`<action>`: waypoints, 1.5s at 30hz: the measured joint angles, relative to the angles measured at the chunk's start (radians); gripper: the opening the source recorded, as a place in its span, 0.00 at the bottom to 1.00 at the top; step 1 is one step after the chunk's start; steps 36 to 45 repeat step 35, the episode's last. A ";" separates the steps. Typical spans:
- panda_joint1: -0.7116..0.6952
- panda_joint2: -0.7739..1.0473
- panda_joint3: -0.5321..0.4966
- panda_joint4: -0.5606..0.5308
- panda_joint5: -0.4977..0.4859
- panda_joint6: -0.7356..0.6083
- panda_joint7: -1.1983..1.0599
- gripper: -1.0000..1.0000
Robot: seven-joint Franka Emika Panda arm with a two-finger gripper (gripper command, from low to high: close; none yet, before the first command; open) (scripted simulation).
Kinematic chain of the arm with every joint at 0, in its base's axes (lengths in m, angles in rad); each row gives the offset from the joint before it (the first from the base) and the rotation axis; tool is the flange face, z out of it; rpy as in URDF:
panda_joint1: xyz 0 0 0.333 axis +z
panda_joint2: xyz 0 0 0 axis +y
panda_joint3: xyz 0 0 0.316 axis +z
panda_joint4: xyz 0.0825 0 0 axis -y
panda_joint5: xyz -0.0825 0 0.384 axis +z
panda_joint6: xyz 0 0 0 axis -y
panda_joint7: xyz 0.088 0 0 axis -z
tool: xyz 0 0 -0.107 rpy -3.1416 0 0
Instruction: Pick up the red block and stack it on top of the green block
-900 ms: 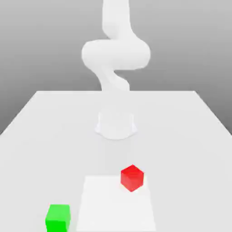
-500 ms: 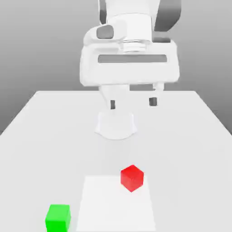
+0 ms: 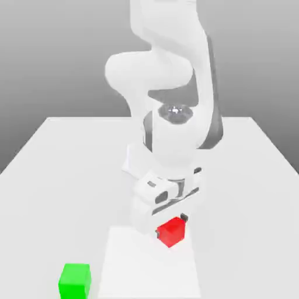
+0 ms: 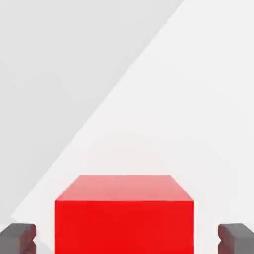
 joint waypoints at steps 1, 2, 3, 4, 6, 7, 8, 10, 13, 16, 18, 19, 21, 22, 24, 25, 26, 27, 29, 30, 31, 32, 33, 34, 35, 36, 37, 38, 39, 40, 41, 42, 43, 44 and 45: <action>0.000 0.000 0.000 0.000 -0.001 0.000 0.001 0.00; 0.000 0.000 0.000 0.000 -0.001 -0.001 0.001 0.00; -0.001 0.000 0.000 0.000 -0.002 -0.001 0.002 0.00; -0.004 0.011 0.004 0.001 0.000 0.008 0.001 0.00; 0.002 -0.026 -0.004 -0.004 -0.011 -0.023 0.007 0.00; 0.006 -0.056 -0.011 -0.008 -0.018 -0.049 0.012 0.00; 0.007 -0.089 -0.015 -0.012 -0.029 -0.077 0.020 0.00; 0.000 -0.159 -0.013 -0.022 -0.047 -0.137 0.033 0.00; -0.010 -0.248 -0.022 -0.025 -0.062 -0.225 0.048 0.00; -0.076 -0.224 -0.055 0.060 -0.063 -0.287 0.076 0.00; -0.111 -0.191 -0.085 0.130 -0.057 -0.325 0.093 0.00; -0.133 -0.173 -0.093 0.165 -0.052 -0.343 0.100 0.00; -0.177 -0.137 -0.113 0.237 -0.040 -0.380 0.114 0.00; -0.196 -0.119 -0.123 0.274 -0.033 -0.398 0.120 0.00; -0.230 -0.083 -0.144 0.346 -0.017 -0.435 0.132 0.00; -0.246 -0.065 -0.155 0.382 -0.009 -0.453 0.137 0.00; -0.260 -0.047 -0.167 0.418 0.000 -0.471 0.142 0.00; -0.269 -0.021 -0.171 0.438 0.012 -0.464 0.139 0.00; -0.283 0.043 -0.163 0.456 0.040 -0.418 0.124 0.00; -0.290 0.078 -0.156 0.460 0.055 -0.389 0.114 0.00; -0.299 0.114 -0.146 0.463 0.068 -0.357 0.106 0.00; -0.303 0.132 -0.140 0.464 0.075 -0.341 0.100 1.00; -0.303 0.132 -0.140 0.464 0.075 -0.341 0.100 1.00; -0.303 0.132 -0.140 0.464 0.075 -0.341 0.100 1.00; -0.303 0.132 -0.140 0.464 0.075 -0.341 0.100 1.00; -0.303 0.132 -0.140 0.464 0.075 -0.341 0.100 1.00; -0.303 0.132 -0.140 0.464 0.075 -0.341 0.100 1.00; -0.303 0.132 -0.140 0.464 0.075 -0.341 0.100 1.00; -0.303 0.132 -0.140 0.464 0.075 -0.341 0.100 1.00; -0.303 0.132 -0.140 0.464 0.075 -0.341 0.100 1.00; -0.303 0.132 -0.140 0.464 0.075 -0.341 0.100 1.00; -0.303 0.132 -0.140 0.464 0.075 -0.341 0.100 1.00; -0.303 0.132 -0.140 0.464 0.075 -0.341 0.100 1.00; -0.303 0.132 -0.140 0.464 0.075 -0.341 0.100 1.00; -0.303 0.132 -0.140 0.464 0.075 -0.341 0.100 1.00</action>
